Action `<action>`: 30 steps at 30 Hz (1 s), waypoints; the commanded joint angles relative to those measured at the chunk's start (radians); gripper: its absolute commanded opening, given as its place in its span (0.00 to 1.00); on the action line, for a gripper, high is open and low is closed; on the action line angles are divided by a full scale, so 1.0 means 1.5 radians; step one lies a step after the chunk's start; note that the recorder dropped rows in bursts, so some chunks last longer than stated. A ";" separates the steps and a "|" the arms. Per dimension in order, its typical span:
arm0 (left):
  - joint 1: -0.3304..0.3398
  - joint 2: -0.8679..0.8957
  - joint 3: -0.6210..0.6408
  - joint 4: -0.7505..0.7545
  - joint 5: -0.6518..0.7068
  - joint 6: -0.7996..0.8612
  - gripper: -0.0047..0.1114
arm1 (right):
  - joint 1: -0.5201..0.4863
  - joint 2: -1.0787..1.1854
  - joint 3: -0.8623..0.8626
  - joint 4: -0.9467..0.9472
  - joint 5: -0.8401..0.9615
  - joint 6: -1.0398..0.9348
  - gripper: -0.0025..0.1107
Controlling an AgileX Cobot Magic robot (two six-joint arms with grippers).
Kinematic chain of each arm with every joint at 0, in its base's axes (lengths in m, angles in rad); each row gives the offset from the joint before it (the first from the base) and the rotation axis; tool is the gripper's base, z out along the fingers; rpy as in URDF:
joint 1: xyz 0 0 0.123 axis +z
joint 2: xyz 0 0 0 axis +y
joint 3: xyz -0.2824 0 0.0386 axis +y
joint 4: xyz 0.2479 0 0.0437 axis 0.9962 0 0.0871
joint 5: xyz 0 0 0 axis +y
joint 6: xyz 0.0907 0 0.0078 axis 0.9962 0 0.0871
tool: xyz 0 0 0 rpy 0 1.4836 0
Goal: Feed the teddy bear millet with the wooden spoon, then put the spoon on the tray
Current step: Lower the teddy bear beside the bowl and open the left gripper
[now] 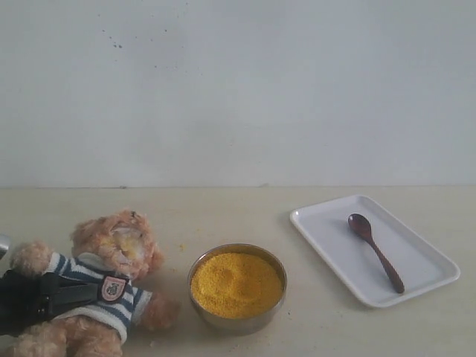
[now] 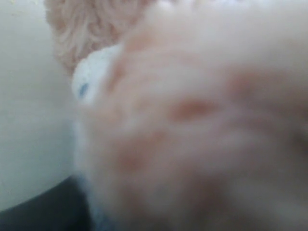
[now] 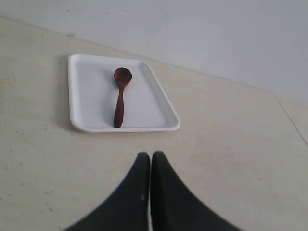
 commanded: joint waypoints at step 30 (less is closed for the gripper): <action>0.001 -0.009 -0.004 -0.040 -0.156 -0.104 0.83 | -0.004 -0.004 -0.001 0.004 -0.004 0.002 0.02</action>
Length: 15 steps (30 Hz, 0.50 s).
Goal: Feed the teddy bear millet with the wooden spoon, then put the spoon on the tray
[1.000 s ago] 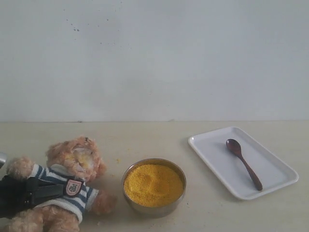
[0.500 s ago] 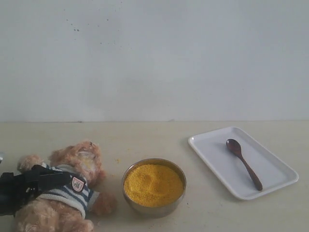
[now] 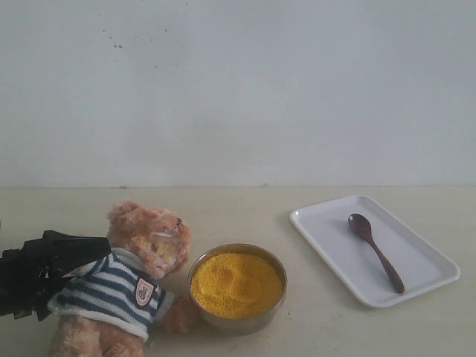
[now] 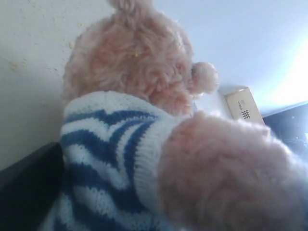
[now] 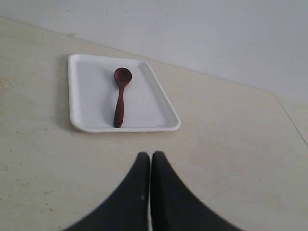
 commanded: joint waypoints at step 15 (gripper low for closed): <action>0.159 -0.129 -0.003 -0.084 -0.016 -0.082 0.83 | -0.004 -0.004 -0.001 0.004 -0.004 0.002 0.02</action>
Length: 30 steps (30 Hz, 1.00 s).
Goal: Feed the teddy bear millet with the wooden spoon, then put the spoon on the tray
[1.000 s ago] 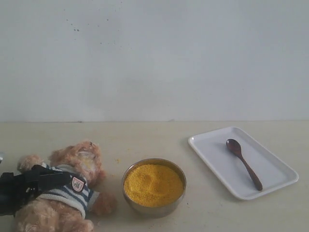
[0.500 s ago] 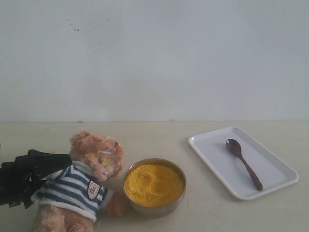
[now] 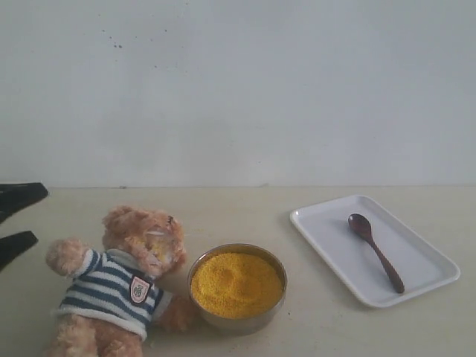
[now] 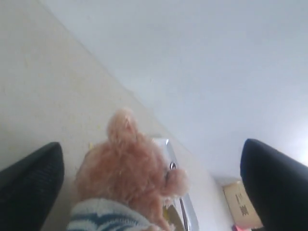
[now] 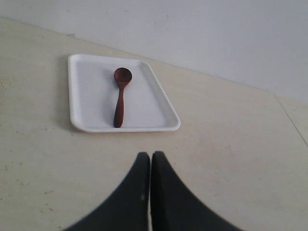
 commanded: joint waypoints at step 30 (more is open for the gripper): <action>0.079 -0.591 -0.003 -0.275 0.511 0.251 0.07 | -0.004 -0.004 -0.001 0.004 -0.004 0.002 0.02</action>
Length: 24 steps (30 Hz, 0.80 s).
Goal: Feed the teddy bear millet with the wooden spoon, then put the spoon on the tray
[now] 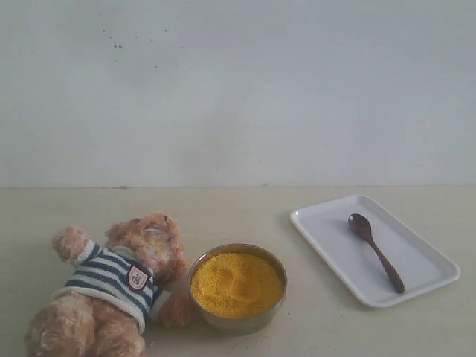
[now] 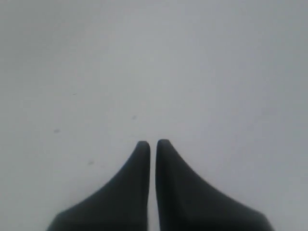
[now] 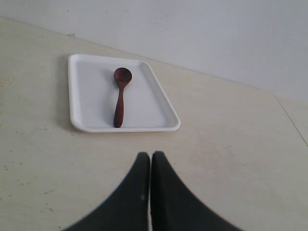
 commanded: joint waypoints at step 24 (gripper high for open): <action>-0.358 -0.730 0.099 0.301 0.591 0.233 0.07 | -0.004 -0.004 -0.001 0.003 0.001 0.004 0.02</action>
